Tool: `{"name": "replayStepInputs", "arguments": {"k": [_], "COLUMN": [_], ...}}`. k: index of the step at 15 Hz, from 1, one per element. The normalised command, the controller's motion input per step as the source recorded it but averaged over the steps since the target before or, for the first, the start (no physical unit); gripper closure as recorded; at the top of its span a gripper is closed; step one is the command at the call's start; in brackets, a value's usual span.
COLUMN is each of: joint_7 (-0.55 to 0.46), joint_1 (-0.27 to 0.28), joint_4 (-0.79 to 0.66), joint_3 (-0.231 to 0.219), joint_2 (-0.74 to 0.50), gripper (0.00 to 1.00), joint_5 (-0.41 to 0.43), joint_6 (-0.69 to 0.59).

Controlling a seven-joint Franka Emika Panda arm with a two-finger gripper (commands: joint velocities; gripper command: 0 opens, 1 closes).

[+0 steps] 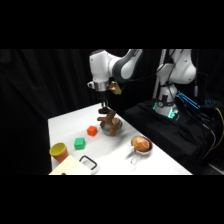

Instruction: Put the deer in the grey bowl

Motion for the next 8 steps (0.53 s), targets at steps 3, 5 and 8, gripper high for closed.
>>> {"name": "replayStepInputs", "arguments": {"k": [3,5,8], "joint_7": [-0.25,-0.24,-0.21], "joint_1": [-0.083,-0.048,-0.013], "joint_4": [0.02,0.01,0.01], "joint_3": [-0.032,-0.007,0.024], "joint_2": [0.16,0.15,0.15], "gripper": [0.94,0.94,0.55], "joint_5": [0.182,0.188,0.169], "joint_6": [0.20,0.18,0.15]}}
